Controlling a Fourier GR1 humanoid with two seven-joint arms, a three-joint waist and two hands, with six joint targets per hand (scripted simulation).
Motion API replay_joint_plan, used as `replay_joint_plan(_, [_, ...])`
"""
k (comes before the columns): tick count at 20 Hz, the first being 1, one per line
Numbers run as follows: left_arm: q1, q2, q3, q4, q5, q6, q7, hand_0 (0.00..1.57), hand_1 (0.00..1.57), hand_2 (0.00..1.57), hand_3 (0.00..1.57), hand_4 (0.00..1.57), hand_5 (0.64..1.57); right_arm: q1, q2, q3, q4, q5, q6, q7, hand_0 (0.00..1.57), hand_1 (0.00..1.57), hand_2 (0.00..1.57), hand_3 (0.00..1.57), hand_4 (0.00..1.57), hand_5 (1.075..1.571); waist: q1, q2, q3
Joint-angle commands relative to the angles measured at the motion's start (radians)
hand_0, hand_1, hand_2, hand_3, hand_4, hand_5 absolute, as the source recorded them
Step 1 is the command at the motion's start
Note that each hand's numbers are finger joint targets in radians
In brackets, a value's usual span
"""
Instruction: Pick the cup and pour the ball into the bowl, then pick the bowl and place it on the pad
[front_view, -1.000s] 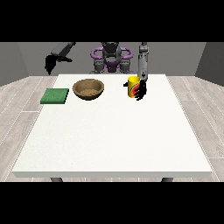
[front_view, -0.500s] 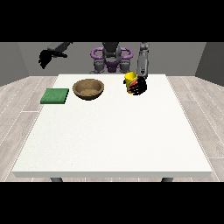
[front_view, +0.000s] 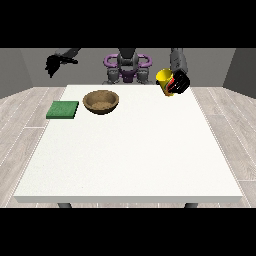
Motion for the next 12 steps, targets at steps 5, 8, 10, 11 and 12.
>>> replay_joint_plan(5, [-0.058, 0.021, -0.062, -0.027, -0.139, 0.004, 0.179, 1.49, 1.49, 1.57, 1.57, 1.57, 1.274, -0.008, -0.040, -0.032, 0.032, -0.042, 0.045, 0.028, 0.00, 0.00, 0.00, 0.00, 0.00, 1.569, -0.005, -0.018, -0.0031])
replay_joint_plan(8, [-0.097, -0.074, -0.173, -0.033, -0.267, 0.064, 0.341, 1.49, 1.49, 1.57, 1.57, 1.57, 1.273, -0.023, -0.025, -0.019, 0.092, -0.001, 0.020, -0.014, 0.00, 0.00, 0.00, 0.00, 0.00, 1.569, 0.026, -0.036, -0.0024])
replay_joint_plan(10, [-0.130, -0.070, -0.194, -0.034, -0.322, 0.074, 0.413, 1.49, 1.49, 1.57, 1.57, 1.51, 1.267, 0.009, -0.043, -0.041, 0.122, -0.019, 0.073, -0.071, 0.00, 0.00, 0.00, 0.00, 0.00, 1.569, 0.008, -0.046, -0.0021])
replay_joint_plan(11, [-0.163, -0.100, -0.241, -0.030, -0.388, 0.109, 0.467, 1.50, 1.50, 1.57, 1.57, 1.51, 1.245, -0.020, -0.056, -0.054, 0.157, -0.018, 0.067, -0.079, 0.00, 0.00, 0.00, 0.00, 0.00, 1.569, 0.022, -0.030, -0.0011])
replay_joint_plan(12, [-0.162, -0.080, -0.227, -0.003, -0.405, 0.123, 0.476, 1.50, 1.50, 1.57, 1.57, 1.51, 1.244, -0.021, -0.025, -0.011, 0.091, 0.002, 0.039, -0.039, 0.00, 0.00, 0.00, 0.00, 0.00, 1.570, -0.019, -0.028, -0.0025])
